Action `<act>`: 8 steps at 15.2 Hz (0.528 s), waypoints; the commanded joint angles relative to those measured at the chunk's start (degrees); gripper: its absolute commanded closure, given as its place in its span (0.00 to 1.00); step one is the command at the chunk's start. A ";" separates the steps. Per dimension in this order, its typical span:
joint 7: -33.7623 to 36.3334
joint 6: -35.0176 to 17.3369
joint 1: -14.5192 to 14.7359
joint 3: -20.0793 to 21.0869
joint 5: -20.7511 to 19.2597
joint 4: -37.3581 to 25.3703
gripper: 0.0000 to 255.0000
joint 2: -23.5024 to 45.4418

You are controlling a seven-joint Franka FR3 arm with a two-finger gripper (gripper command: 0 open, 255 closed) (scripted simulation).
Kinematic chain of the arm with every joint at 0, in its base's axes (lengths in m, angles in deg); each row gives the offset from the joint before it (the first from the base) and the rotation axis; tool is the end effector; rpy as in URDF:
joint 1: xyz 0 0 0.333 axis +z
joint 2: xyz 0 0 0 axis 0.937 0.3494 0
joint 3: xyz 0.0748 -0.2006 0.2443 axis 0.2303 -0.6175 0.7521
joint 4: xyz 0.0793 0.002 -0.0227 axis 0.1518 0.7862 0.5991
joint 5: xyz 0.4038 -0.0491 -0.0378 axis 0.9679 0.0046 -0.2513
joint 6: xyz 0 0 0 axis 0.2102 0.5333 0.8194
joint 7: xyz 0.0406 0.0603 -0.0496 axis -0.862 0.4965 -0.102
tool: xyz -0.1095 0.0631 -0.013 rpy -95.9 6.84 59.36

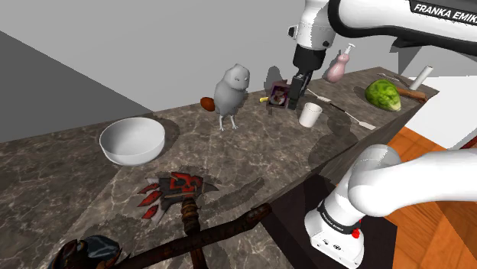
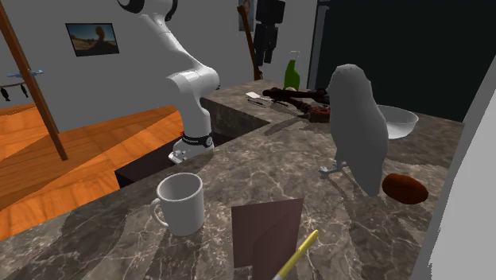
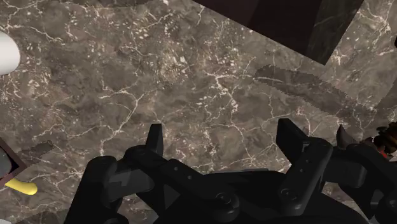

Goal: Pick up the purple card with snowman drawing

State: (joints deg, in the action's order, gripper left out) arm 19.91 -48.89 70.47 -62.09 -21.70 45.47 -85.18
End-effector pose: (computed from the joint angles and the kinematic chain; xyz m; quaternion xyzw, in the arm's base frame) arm 0.3107 0.0225 0.5746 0.9940 0.0944 -0.0420 0.0365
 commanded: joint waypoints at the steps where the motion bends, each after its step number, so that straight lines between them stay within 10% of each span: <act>1: 0.00 0.00 0.00 0.00 0.00 0.00 0.00 0.00; 8: -3.79 -9.16 -3.59 -6.37 -3.25 -1.15 0.00 8.36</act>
State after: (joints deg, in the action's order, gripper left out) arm 16.56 -56.69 67.33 -67.63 -24.62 45.15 -78.67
